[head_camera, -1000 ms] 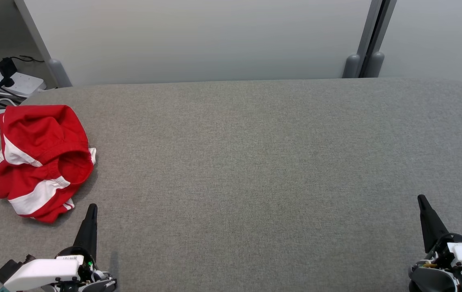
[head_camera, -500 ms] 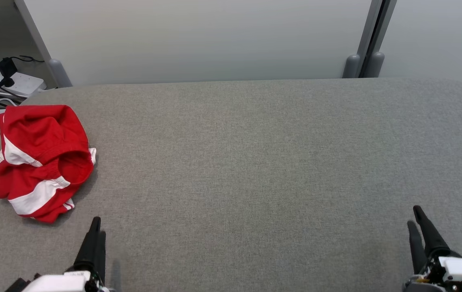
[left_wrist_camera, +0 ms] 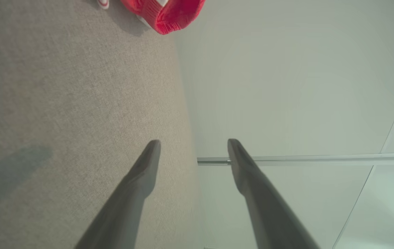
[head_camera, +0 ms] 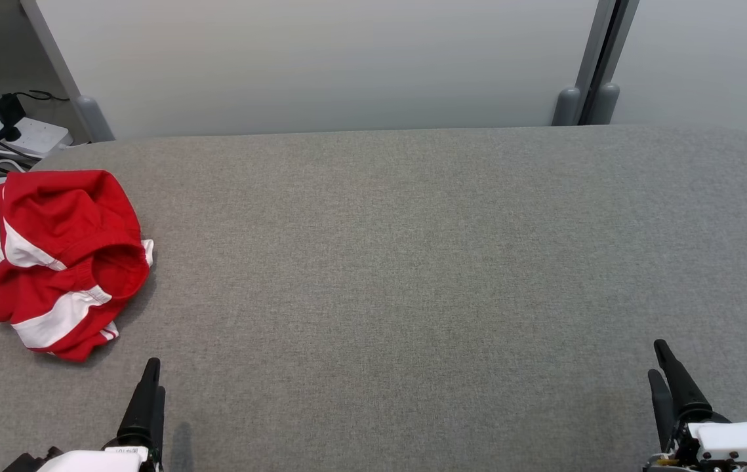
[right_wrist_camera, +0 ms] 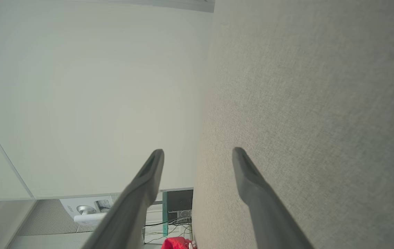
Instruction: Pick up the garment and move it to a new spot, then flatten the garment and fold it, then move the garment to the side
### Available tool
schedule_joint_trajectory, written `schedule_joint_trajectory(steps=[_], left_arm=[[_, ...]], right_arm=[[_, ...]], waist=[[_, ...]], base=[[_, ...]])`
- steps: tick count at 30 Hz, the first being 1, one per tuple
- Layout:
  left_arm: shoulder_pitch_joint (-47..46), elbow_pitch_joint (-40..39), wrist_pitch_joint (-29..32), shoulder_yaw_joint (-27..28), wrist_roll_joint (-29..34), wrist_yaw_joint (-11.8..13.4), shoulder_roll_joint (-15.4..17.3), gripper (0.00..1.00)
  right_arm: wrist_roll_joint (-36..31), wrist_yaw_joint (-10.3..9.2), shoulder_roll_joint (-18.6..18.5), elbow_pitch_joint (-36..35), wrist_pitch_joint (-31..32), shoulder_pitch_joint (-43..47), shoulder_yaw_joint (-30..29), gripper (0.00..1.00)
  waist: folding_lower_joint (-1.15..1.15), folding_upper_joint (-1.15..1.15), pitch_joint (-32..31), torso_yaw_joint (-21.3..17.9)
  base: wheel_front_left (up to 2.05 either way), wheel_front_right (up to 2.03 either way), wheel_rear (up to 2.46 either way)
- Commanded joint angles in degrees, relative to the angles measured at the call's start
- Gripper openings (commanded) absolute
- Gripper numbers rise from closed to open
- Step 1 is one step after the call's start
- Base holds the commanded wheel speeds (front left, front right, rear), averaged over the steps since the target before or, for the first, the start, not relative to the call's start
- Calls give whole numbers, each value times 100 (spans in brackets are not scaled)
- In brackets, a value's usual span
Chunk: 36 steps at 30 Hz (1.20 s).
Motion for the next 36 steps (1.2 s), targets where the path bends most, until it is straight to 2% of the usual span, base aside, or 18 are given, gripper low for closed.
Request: schedule_joint_trajectory(steps=[1, 23, 36], left_arm=[[-270, -176, -68, -9, 156, -12, 140, 100], [-372, -225, -445, -141, 1828, -21, 417, 100], [-402, -249, -666, -255, 2581, -26, 545, 100]], right_arm=[[-210, 1, -86, -182, -101, -285, 39, 100], [-1950, 3, -110, -190, -471, -460, 381, 100], [-2913, 4, -123, -72, -689, -573, 547, 100]], waist=[[-2, 0, 2, -4], [-2, 0, 15, -59], [-2, 0, 25, -95]], base=[[0, 0, 0], [0, 0, 0], [0, 0, 0]])
